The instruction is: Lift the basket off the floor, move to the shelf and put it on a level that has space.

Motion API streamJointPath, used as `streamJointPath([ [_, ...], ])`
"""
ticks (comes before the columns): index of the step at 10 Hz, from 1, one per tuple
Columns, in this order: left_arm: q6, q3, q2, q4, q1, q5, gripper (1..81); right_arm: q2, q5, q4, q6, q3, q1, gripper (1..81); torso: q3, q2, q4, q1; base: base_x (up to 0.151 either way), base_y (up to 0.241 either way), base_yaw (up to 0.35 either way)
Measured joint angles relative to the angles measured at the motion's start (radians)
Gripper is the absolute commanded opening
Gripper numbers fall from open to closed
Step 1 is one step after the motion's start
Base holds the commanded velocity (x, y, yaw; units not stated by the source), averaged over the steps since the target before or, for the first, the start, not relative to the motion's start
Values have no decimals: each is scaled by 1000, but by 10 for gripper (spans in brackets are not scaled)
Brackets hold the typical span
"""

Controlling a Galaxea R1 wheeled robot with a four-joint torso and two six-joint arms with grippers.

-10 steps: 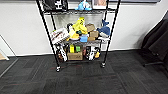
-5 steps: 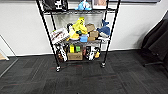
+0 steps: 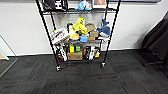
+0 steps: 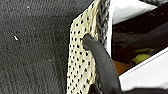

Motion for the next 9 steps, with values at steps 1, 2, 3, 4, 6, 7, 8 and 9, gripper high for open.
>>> streamJointPath([
  [1, 0, 0, -2, -1, 0, 14, 10, 0, -2, 0, 0, 0, -8, 10, 0, 33, 0, -20, 0, 0, 0],
  [2, 0, 0, -5, -4, 3, 24, 10, 0, -5, 0, 0, 1, -13, 10, 0, 67, 0, -41, 0, 0, 0],
  [3, 3, 0, -8, -15, 7, 23, 10, 0, -4, 0, 0, 1, -14, 10, 0, 101, 0, -62, 0, 0, 0],
  [4, 6, 1, -13, -33, 10, 23, 10, 0, 0, 0, 0, 1, -17, 10, 0, 132, 0, -82, 0, 0, 0],
  [6, 7, 8, -9, -36, 10, 19, 10, -6, 2, -1, 0, 1, -28, 10, 0, 180, 29, -112, 0, 0, 0],
  [7, 7, 8, -8, -39, 12, 18, 10, -12, 3, -1, 0, 1, -26, 10, 0, 208, 57, -130, 0, 0, 0],
  [8, 7, 7, -8, -39, 17, 17, 10, -10, 6, 0, 0, 1, -21, 10, 0, 234, 83, -145, 0, 0, 0],
  [9, 6, 6, -10, -39, 23, 14, 10, -5, 8, 0, 0, 1, -18, 10, -1, 257, 96, -159, 0, 0, 0],
])
